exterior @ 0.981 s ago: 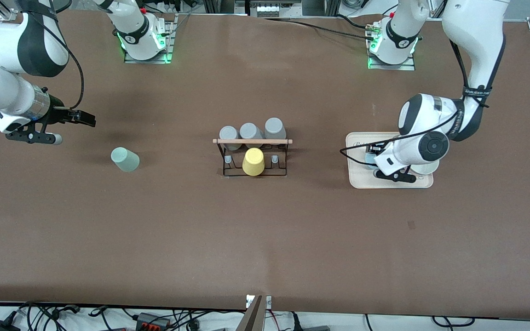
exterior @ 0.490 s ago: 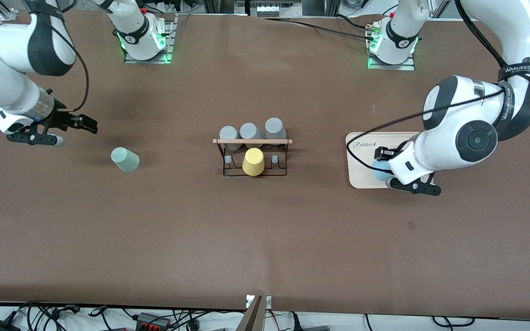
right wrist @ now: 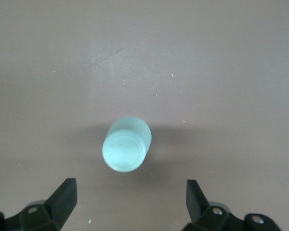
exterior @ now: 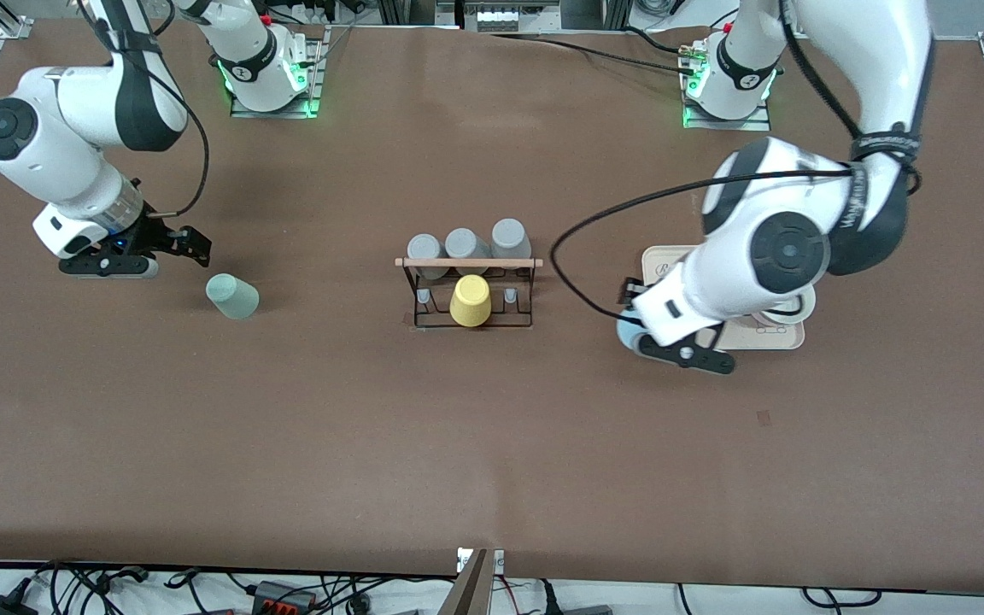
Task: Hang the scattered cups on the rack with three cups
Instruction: 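Carry the blue cup to the rack while the right gripper lowers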
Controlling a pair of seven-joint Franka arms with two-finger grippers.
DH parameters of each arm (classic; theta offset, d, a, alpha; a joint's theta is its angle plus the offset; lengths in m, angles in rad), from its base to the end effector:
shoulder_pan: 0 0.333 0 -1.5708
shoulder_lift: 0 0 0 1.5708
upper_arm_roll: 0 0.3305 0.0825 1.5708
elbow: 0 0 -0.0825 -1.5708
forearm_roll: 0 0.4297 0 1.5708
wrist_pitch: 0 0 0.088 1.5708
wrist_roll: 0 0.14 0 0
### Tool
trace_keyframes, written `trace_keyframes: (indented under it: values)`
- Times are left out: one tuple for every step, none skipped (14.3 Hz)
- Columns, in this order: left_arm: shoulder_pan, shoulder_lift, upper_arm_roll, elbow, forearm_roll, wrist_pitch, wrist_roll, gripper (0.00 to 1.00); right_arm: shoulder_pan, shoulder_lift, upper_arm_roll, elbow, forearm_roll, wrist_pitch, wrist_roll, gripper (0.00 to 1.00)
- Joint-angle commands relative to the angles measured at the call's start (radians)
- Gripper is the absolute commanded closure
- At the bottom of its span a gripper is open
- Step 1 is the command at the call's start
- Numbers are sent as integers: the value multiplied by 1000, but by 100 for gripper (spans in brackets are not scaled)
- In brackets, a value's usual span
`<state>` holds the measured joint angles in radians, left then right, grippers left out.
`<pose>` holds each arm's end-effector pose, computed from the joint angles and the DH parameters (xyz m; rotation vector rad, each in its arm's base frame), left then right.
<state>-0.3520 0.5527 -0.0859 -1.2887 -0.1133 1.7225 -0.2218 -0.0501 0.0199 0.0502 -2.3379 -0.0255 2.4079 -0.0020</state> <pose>0.6791 -0.3203 0.3888 3.0090 -0.2750 -0.2442 0.5458 -0.0006 0.2803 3.1239 0.0321 0.0783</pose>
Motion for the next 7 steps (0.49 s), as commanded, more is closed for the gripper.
trace_keyframes:
  values:
    - [-68, 105, 8, 166, -11, -26, -111, 71, -5, 81, 0, -4, -11, 71, -19, 0]
    - [-88, 121, 8, 192, -11, -26, -154, 71, -2, 98, 0, -4, -11, 91, -21, 0]
    - [-105, 133, 8, 213, -11, -26, -194, 71, -1, 112, 0, -4, -11, 100, -21, 0]
    - [-114, 133, 8, 223, -11, -26, -209, 71, -1, 126, 0, -3, -11, 109, -21, 0]
    - [-120, 133, 6, 224, -12, -26, -214, 71, -1, 138, 0, -4, -11, 125, -22, 0]
    - [-130, 131, 6, 224, -12, -26, -215, 71, -1, 153, 0, -4, -11, 134, -26, 0]
    - [-154, 133, 6, 224, -12, -26, -226, 71, -1, 161, 0, -3, -11, 137, -26, 0]
